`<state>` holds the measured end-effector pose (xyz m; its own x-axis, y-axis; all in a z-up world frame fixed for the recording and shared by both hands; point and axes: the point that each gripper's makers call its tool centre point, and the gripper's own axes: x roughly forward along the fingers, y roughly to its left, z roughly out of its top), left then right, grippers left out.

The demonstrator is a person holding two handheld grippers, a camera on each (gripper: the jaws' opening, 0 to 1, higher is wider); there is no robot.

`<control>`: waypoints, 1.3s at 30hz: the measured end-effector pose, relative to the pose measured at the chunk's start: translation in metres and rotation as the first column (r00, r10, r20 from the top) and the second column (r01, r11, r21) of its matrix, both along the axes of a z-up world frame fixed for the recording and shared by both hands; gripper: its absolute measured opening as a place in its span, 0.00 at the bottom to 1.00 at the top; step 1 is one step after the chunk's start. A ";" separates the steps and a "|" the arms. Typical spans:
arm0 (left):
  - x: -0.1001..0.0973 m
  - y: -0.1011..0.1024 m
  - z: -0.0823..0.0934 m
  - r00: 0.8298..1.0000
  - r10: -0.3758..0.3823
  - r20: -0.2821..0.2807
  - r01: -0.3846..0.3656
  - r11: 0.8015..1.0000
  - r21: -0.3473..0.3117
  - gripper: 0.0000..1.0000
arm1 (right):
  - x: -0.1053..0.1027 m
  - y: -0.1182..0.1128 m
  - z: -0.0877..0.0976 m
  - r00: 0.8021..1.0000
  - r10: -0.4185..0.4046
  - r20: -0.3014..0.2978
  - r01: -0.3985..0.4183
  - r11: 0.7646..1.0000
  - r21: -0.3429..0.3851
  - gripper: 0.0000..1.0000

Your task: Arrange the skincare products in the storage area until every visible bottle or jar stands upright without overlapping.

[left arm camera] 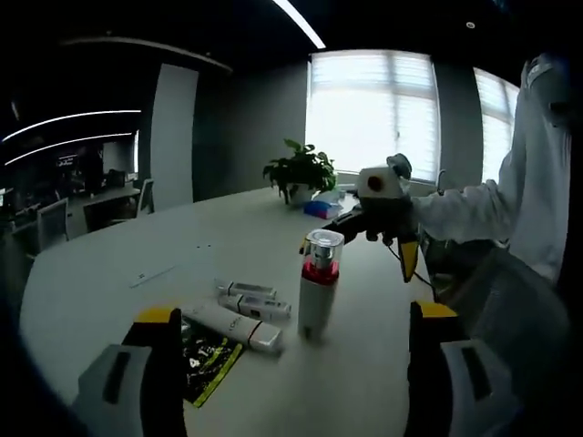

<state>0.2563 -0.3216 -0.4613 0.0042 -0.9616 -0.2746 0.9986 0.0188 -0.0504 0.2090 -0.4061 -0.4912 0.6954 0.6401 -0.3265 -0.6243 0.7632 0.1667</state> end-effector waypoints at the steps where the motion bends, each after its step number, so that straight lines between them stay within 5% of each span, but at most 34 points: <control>1: 0.000 0.002 0.000 1.000 0.001 -0.002 -0.001 1.000 0.000 0.99 | -0.001 0.001 0.000 1.000 0.000 -0.004 0.000 1.000 0.000 0.99; 7: 0.002 0.015 -0.005 0.999 0.037 0.015 -0.037 0.999 0.020 0.99 | -0.004 0.004 0.002 1.000 -0.028 -0.004 0.028 0.999 -0.018 0.99; 23: 0.022 0.055 -0.005 0.980 0.186 -0.068 -0.183 0.982 0.045 0.99 | -0.011 0.009 0.009 0.992 -0.123 -0.012 0.122 0.989 -0.084 1.00; 39: 0.017 0.071 0.002 0.978 0.209 -0.009 -0.208 0.976 0.067 1.00 | -0.018 0.015 0.013 0.985 -0.172 -0.019 0.168 0.976 -0.138 1.00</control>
